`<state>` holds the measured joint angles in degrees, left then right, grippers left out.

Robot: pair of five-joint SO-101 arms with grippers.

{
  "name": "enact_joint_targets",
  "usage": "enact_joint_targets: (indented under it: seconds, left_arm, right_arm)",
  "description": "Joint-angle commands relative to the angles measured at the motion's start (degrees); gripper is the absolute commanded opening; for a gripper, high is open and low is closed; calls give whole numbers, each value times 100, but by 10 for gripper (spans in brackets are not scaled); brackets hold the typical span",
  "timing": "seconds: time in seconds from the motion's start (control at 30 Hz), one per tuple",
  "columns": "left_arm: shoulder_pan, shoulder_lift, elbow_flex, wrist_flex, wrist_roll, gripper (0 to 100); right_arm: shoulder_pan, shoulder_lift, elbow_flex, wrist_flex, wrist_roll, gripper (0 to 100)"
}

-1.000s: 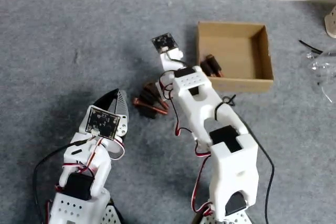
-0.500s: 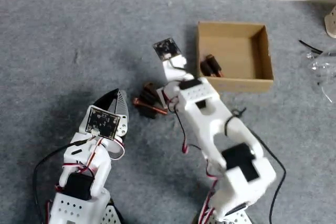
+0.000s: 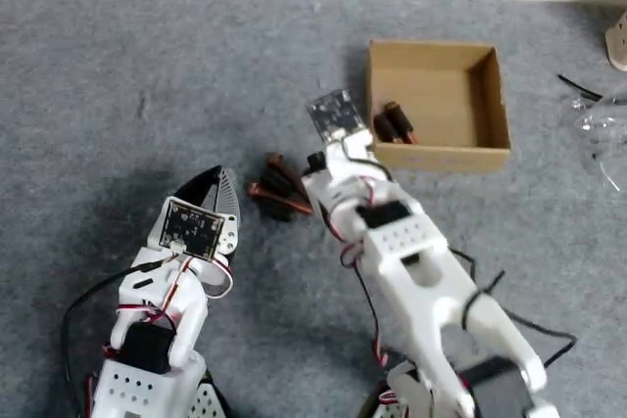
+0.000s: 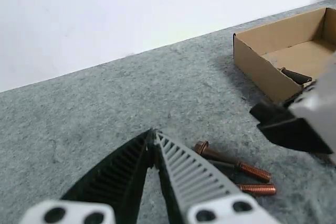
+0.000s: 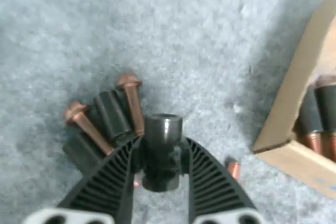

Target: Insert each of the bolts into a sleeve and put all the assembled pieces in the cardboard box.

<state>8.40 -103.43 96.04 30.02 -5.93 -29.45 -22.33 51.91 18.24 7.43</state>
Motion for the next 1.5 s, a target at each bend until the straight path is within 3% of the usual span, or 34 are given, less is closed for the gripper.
enact_joint_targets:
  seconds: [0.0, 0.23, 0.6, 1.03, 1.33, 1.47]
  left_arm:
    - [-57, -48, 119, -9, -9, 10]
    - [-57, -48, 119, -9, -9, 10]
    - [-57, -48, 119, -9, -9, 10]
    - [-66, -48, 119, -9, -18, 10]
    - [-66, -57, 119, -18, -18, 10]
    - [-66, -57, 101, -281, 18, 10]
  right_arm:
    - [13, -919, 391, -330, -18, 5]
    - [171, -2387, 1446, -330, -18, 5]
    - [1033, -4769, 3099, -242, -18, 5]
    - [2158, -8286, 4180, 2167, -18, 5]
    - [2536, -8295, 4330, 2510, -18, 5]
    - [2536, -8303, 4673, 2079, -35, 5]
